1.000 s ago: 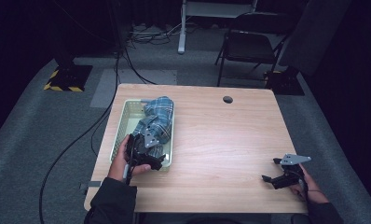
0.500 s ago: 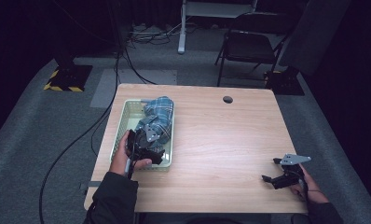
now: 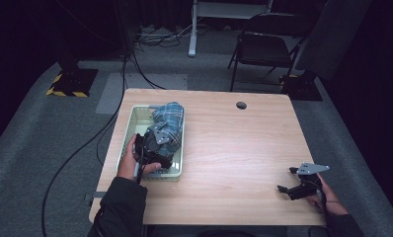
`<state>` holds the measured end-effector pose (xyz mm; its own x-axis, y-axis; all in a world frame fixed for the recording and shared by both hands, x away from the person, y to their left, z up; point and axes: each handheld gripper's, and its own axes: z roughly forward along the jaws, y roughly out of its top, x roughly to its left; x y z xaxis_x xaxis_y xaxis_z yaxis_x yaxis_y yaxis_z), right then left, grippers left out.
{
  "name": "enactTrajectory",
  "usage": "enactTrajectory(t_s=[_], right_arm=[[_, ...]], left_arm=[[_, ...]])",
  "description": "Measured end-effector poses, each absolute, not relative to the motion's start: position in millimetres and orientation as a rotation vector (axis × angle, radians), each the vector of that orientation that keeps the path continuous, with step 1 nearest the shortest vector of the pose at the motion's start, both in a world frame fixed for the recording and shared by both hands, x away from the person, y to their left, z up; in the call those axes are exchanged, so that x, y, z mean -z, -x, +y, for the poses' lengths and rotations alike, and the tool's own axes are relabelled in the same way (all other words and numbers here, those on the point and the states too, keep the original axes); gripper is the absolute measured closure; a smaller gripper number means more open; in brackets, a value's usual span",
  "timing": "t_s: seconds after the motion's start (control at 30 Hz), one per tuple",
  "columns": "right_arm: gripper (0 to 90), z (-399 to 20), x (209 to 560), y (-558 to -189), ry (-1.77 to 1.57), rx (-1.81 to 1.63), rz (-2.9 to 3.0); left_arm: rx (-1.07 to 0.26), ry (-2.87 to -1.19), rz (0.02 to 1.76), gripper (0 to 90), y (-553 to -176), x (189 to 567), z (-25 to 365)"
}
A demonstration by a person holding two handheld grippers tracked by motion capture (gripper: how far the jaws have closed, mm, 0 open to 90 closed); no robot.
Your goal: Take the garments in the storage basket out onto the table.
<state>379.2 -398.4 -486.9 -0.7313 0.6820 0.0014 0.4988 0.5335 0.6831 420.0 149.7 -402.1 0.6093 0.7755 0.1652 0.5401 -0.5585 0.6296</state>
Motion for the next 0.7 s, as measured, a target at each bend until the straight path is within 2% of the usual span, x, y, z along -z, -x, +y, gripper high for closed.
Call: enactTrajectory(t_s=[0.7], right_arm=[[0.2,-398,487,-379,-0.989,-0.991,2.509]], left_arm=[[-0.631,-2.310,1.115,2.8,-440,406,141]])
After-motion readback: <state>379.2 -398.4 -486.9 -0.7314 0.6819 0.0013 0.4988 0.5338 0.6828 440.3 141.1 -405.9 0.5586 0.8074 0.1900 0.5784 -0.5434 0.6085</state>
